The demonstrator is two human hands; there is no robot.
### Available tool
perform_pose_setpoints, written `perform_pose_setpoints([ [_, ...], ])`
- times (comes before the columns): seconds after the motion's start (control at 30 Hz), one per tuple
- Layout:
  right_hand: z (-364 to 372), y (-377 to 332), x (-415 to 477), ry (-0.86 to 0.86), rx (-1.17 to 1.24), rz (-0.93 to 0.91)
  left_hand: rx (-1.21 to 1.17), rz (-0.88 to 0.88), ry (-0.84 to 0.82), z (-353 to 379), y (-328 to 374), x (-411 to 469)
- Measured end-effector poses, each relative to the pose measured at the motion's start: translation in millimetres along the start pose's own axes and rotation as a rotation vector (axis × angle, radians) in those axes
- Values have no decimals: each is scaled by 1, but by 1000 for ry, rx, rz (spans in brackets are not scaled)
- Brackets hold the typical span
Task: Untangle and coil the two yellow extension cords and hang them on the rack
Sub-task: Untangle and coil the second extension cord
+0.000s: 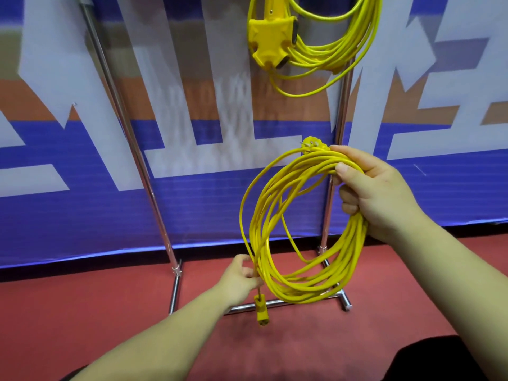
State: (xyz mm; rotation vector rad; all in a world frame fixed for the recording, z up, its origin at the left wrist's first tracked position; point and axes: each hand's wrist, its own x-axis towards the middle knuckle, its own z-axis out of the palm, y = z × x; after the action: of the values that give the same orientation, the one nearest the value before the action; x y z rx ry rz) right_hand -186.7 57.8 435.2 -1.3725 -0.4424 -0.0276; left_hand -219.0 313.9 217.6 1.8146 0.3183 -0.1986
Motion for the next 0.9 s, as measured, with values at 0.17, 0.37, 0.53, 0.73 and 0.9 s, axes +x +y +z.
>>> perform_pose_setpoints([
  [0.17,-11,2,1,72,8,5,-75,-15,142,-14,29,-6],
  [0.37,-6,13,3,125,-16,8,-392,-11,334,-43,61,-15],
  [0.53,8,15,3,83,-32,11,-693,-12,398,-49,88,-20],
  [0.73,22,11,-2,-31,12,-14,-693,98,276,-44,108,-37],
  [0.9,31,5,-9,-85,-3,-7,-154,177,424,-40,111,-44],
])
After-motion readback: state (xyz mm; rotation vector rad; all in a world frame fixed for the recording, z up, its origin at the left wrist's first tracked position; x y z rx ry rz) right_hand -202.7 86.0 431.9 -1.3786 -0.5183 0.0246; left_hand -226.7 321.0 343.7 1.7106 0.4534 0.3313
